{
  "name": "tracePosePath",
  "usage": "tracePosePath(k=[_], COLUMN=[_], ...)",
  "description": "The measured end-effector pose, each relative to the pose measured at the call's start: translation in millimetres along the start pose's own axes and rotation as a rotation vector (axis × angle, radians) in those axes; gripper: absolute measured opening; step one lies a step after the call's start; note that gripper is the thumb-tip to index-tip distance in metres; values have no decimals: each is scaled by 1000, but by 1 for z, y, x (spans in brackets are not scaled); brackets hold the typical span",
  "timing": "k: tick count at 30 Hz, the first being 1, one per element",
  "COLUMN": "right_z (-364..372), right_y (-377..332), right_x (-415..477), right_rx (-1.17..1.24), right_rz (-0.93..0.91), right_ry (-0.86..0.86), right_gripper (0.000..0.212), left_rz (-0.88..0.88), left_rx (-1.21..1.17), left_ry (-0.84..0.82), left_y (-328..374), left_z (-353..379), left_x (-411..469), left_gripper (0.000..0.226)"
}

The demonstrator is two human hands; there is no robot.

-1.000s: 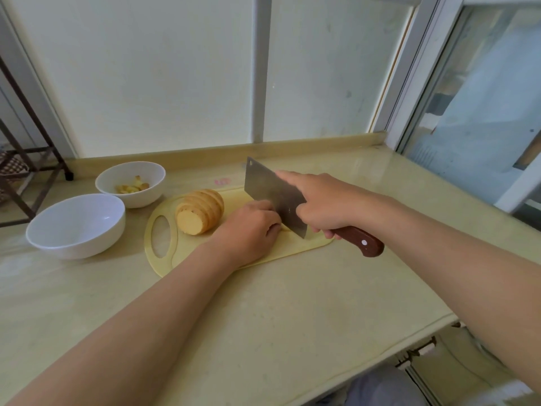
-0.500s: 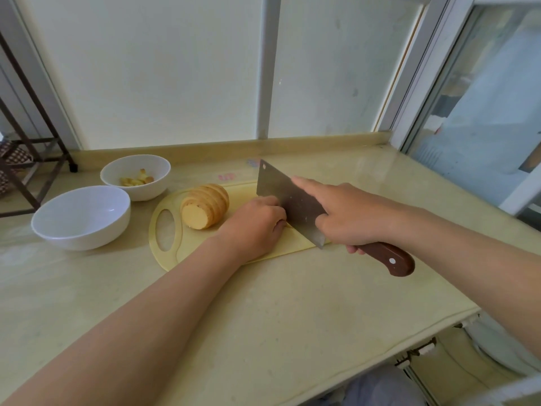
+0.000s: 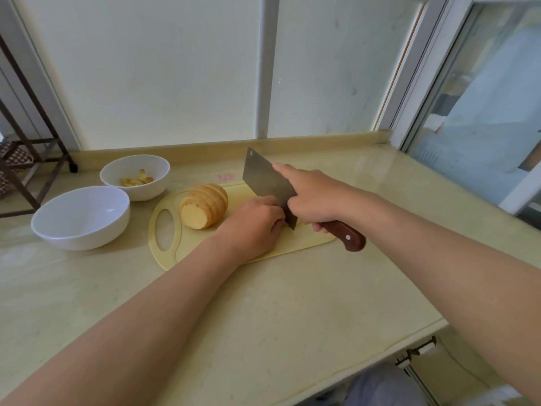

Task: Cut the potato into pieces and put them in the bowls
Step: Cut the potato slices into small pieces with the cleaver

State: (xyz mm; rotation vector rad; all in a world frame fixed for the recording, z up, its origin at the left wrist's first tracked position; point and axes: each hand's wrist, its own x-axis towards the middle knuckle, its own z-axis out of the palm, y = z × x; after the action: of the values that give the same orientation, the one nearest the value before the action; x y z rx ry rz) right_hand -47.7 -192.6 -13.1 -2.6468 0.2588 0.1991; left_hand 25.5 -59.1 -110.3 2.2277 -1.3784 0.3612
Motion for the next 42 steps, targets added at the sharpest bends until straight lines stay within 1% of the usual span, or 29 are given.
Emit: tracePosePath(k=[8,13,18,20,22,27,31,35,38,40,42], right_z=[-20,-20,-12,-11,-10,-4,-2,-9,-16,-18,-19], right_y=[49,86,101,103,105,108,104,94,81,70,62], right_x=[-11,-20,-20,-16,-14,-14,-14,-16,-22,-26,-27], right_rx=[290,437,510,545,576,639,645,567,500,411,288], right_rz=[100,169,185,182,183,179,176,181,164,148,132], right_ry=[120,142,97,80,68,34,25,91,117,127,153], right_gripper=[87,81,80,79,79,79,79,80,77,67,48], left_rz=[-35,-123,-281,-302,-294,-270,-258,-224,-214,-205,-206], left_rx=[-3,-14,-19,-44,-62,-95,-99,-93,-96,-114,-137], left_ry=[-5,-9,-111,-148,-150,-120,-110,-81,-83,-59,0], left_y=[-2,1,1,-1,-3,-6,-7,-6,-7,-6,-4], left_z=[3,0,-2,-2,-1,2,1,0,1,0,-1], left_x=[0,0,3,3,4,6,5,5,6,5,4], left_gripper=[17,12,38,46,49,43,39,32,30,28,24])
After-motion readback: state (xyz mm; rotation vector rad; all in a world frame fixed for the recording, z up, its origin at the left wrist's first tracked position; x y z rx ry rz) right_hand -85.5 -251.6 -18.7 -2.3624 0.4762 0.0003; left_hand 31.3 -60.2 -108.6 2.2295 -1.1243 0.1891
